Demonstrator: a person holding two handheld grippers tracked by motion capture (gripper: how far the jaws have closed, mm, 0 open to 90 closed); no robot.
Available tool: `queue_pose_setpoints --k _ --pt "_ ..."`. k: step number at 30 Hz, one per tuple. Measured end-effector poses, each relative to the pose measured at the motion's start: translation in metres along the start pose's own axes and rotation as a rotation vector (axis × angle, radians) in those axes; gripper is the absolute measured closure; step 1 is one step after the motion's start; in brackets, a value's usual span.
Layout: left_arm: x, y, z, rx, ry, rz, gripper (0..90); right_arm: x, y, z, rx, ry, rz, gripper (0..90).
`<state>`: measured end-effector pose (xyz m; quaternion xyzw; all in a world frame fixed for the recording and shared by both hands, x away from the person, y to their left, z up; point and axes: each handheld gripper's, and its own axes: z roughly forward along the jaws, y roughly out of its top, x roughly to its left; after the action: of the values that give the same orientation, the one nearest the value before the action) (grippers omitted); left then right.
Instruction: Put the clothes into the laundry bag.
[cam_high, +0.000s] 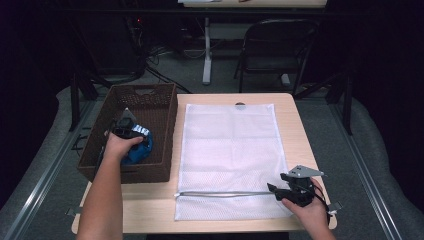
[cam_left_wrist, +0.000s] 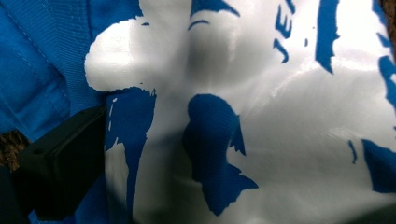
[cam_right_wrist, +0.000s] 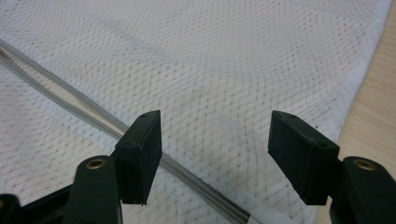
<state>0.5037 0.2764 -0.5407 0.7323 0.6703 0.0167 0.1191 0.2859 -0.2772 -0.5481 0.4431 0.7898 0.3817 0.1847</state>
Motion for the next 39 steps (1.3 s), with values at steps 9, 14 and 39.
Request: queue_pose_setpoints --k 9,14,39 --pt "-0.0008 -0.0008 0.0023 0.014 0.004 0.011 3.7 -0.0002 -0.0001 -0.0004 -0.001 -0.001 0.0 34.8" --pt "-0.0009 -0.0012 0.0021 0.011 0.013 0.021 7.2 -0.0002 -0.0003 -0.0005 -0.001 -0.001 0.003 34.8" --pt "-0.0018 -0.0032 -0.0034 -0.027 0.05 0.033 35.6 -0.0001 -0.0002 -0.0006 0.001 -0.001 0.0 34.7"
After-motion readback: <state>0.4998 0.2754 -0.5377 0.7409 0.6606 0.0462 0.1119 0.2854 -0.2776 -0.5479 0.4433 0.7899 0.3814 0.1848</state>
